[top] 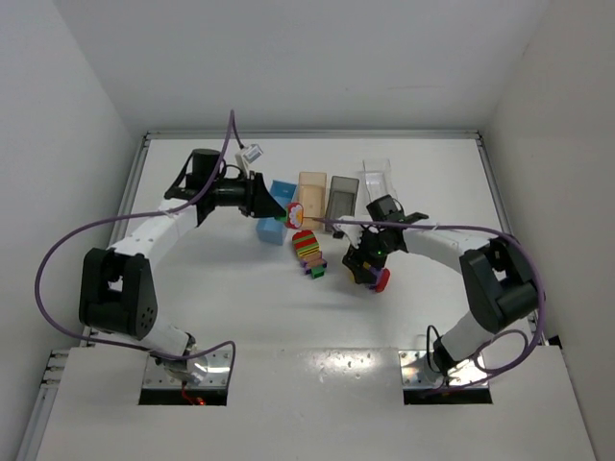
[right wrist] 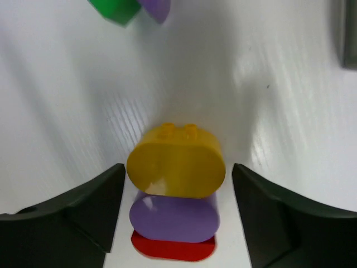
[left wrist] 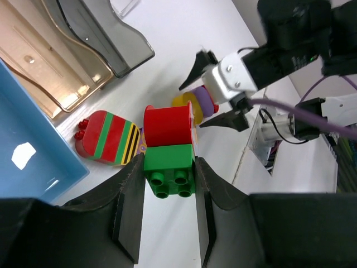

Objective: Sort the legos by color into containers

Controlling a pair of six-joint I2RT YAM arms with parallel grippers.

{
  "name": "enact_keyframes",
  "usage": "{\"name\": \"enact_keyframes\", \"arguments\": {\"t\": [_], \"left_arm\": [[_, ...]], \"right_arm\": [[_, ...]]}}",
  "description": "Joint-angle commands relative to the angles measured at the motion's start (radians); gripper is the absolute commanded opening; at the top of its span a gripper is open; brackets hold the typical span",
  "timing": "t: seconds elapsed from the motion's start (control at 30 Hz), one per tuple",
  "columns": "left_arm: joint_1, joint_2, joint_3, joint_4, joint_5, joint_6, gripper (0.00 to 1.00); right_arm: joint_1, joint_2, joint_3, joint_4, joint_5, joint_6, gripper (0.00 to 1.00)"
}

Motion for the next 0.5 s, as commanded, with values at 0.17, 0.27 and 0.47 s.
{"name": "enact_keyframes", "arguments": {"t": [0.17, 0.27, 0.47], "left_arm": [[-0.011, -0.065, -0.047, 0.004, 0.075, 0.084, 0.0], [-0.031, -0.065, -0.037, 0.004, 0.085, 0.084, 0.0], [-0.062, -0.043, -0.007, 0.018, 0.127, 0.086, 0.0]], "right_arm": [[-0.074, -0.018, 0.295, -0.008, -0.496, 0.178, 0.88], [-0.086, 0.103, 0.442, -0.073, -0.709, 0.304, 0.88], [-0.083, 0.159, 0.389, 0.438, -0.914, 0.93, 0.88]]}}
